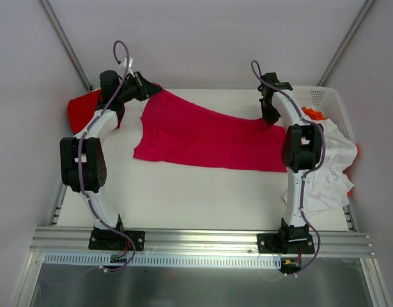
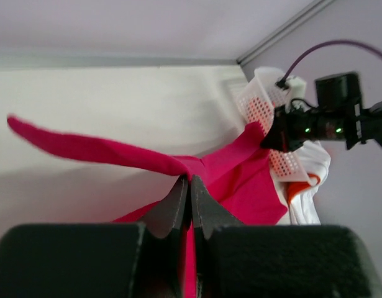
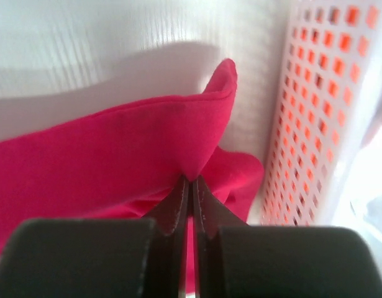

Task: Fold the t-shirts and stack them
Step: Fold the tshirt

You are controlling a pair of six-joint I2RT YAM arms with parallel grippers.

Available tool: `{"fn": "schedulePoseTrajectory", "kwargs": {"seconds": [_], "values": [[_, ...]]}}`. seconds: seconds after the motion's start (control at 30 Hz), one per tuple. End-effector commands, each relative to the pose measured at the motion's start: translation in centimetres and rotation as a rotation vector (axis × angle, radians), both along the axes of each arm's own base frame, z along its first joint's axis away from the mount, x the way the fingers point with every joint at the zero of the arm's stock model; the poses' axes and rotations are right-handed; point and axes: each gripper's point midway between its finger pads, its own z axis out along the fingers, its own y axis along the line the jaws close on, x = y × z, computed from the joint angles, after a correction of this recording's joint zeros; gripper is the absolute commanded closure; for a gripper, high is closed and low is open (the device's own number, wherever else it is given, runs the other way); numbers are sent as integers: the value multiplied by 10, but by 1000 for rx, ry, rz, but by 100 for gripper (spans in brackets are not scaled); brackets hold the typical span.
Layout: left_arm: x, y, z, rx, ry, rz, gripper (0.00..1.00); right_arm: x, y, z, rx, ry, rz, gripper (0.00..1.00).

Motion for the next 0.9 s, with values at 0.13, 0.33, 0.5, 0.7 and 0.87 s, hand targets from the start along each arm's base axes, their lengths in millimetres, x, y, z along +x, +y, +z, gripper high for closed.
{"fn": "schedulePoseTrajectory", "kwargs": {"seconds": [0.13,0.33,0.5,0.7,0.87], "values": [[-43,-13,-26,145,15,-18,100,-28,3,67,-86,-107,-15,99],[-62,-20,-62,214,77,-25,100,-59,13,58,-141,-52,12,99],[-79,-23,-67,239,71,-30,100,-86,12,42,-138,4,11,97],[-106,-20,-63,290,17,-6,100,-109,1,13,-196,84,-1,94],[-131,-13,-73,317,10,15,100,-134,0,-3,-176,130,-15,82]]}}
